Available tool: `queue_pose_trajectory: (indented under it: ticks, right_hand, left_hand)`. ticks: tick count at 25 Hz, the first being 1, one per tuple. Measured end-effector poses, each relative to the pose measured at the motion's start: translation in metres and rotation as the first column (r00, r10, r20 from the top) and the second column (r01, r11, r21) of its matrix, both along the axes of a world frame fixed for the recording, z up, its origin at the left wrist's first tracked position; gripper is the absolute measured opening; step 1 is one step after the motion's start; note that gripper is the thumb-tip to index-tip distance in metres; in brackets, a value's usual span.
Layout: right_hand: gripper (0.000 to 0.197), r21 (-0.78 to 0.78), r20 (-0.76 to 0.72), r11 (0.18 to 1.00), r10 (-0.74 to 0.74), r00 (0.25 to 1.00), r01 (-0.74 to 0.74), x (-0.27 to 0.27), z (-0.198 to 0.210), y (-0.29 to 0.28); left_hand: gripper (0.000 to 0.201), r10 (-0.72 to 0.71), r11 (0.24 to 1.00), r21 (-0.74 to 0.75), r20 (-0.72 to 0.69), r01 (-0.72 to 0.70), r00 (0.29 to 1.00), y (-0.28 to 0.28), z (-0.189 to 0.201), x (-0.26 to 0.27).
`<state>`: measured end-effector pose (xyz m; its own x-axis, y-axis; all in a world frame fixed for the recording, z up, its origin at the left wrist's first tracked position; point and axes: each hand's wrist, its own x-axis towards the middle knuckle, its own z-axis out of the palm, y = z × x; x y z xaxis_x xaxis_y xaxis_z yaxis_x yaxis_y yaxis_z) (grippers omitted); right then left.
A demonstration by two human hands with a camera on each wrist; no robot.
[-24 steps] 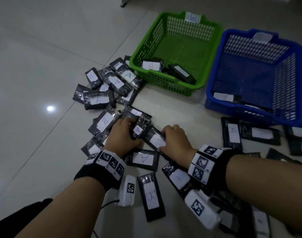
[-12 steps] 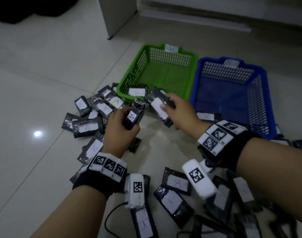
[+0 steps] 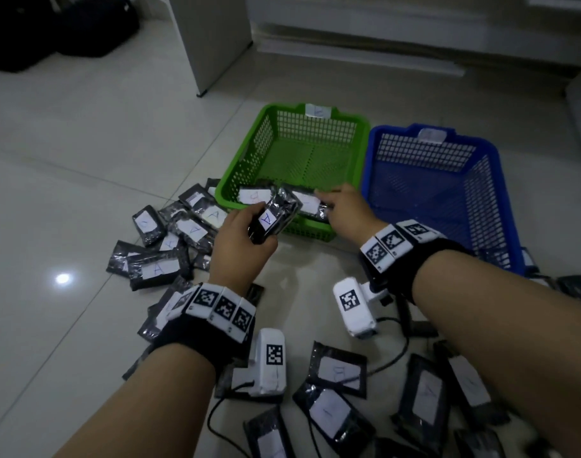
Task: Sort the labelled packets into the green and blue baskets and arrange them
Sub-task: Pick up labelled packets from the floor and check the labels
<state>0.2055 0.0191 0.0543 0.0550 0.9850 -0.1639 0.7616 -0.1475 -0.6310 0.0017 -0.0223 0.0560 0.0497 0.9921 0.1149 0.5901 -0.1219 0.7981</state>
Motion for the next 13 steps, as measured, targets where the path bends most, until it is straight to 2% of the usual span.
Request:
queue_pose_trajectory:
  ticks: [2, 4, 8, 10, 13]
  right_hand:
    - [0.04, 0.044, 0.06, 0.999, 0.016, 0.998, -0.019, 0.021, 0.007, -0.025]
    - [0.039, 0.071, 0.128, 0.996, -0.06, 0.99, 0.052, 0.055, 0.008, -0.068]
    - [0.042, 0.081, 0.371, 0.967, -0.253, 0.894, 0.24, 0.12, 0.003, -0.156]
    - [0.052, 0.051, 0.395, 0.97, -0.238, 0.888, 0.237, 0.141, -0.001, -0.185]
    - [0.069, -0.012, 0.359, 0.991, -0.12, 0.926, 0.133, 0.162, -0.012, -0.214]
  left_hand:
    - [0.054, -0.039, 0.999, -0.003, 0.002, 0.039, 0.999, 0.003, 0.002, 0.018]
    - [0.048, -0.124, 0.992, 0.011, -0.023, 0.124, 0.992, 0.006, 0.008, 0.049]
    - [0.045, -0.38, 0.912, 0.09, -0.175, 0.399, 0.908, 0.014, 0.006, 0.129]
    - [0.047, -0.438, 0.881, 0.056, -0.282, 0.47, 0.854, 0.014, -0.001, 0.165]
    - [0.046, -0.509, 0.843, -0.051, -0.401, 0.536, 0.762, 0.017, -0.012, 0.203]
